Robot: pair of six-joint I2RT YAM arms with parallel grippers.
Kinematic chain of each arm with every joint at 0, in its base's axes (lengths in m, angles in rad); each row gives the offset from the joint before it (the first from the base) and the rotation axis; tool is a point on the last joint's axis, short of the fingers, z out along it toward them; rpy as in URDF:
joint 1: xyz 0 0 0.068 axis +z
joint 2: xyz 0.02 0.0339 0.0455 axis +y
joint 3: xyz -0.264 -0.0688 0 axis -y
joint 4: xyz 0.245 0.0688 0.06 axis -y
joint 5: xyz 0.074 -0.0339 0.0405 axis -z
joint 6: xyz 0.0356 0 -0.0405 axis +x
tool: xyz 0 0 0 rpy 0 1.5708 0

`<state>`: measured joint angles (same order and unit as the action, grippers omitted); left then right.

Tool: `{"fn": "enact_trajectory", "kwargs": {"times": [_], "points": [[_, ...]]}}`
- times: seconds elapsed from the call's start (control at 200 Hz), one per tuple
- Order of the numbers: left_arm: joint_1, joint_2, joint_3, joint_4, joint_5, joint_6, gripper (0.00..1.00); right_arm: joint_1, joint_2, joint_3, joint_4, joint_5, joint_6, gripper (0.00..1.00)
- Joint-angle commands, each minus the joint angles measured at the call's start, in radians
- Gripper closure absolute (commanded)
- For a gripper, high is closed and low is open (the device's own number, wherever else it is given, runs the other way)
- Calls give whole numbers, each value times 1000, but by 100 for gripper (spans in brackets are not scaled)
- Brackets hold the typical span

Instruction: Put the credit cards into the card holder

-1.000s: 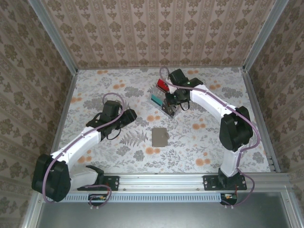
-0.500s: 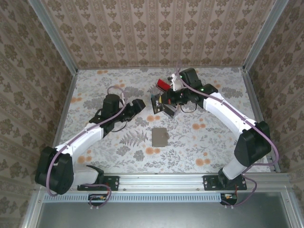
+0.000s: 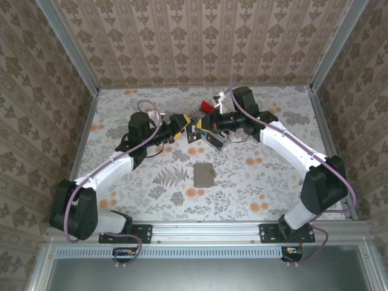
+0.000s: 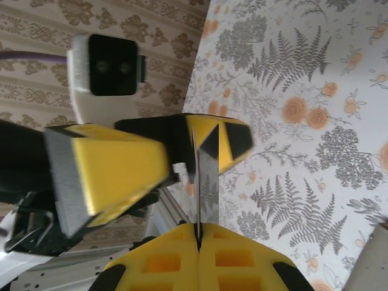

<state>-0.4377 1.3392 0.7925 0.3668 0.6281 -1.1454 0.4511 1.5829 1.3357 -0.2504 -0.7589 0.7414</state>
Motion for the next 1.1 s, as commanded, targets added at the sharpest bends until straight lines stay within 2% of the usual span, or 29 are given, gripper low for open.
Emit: {"fn": "enact_trajectory", "kwargs": {"times": [0.0,0.105,0.185,0.48,0.695,0.825,0.975,1.04,1.095], "points": [[-6,28,19,66,44,-39,18,-6,-14,-15,59,-48,46,100],[-12,57,14,157,76,-78,20,-6,-6,-18,57,-47,47,100],[-12,69,10,228,101,-100,27,-5,1,-24,58,-43,46,100],[-13,66,-13,284,109,-128,65,-8,34,-32,67,-32,45,100],[-13,67,-22,311,107,-146,74,-7,44,-38,74,-30,52,100],[-13,62,-24,311,109,-144,85,-11,46,-45,77,-23,55,100],[-12,55,-38,327,97,-155,95,-12,48,-58,115,-49,74,91],[-12,54,-42,343,93,-165,98,-12,49,-62,139,-71,88,81],[-12,52,-42,351,94,-173,99,-12,50,-67,160,-83,100,78]]}}
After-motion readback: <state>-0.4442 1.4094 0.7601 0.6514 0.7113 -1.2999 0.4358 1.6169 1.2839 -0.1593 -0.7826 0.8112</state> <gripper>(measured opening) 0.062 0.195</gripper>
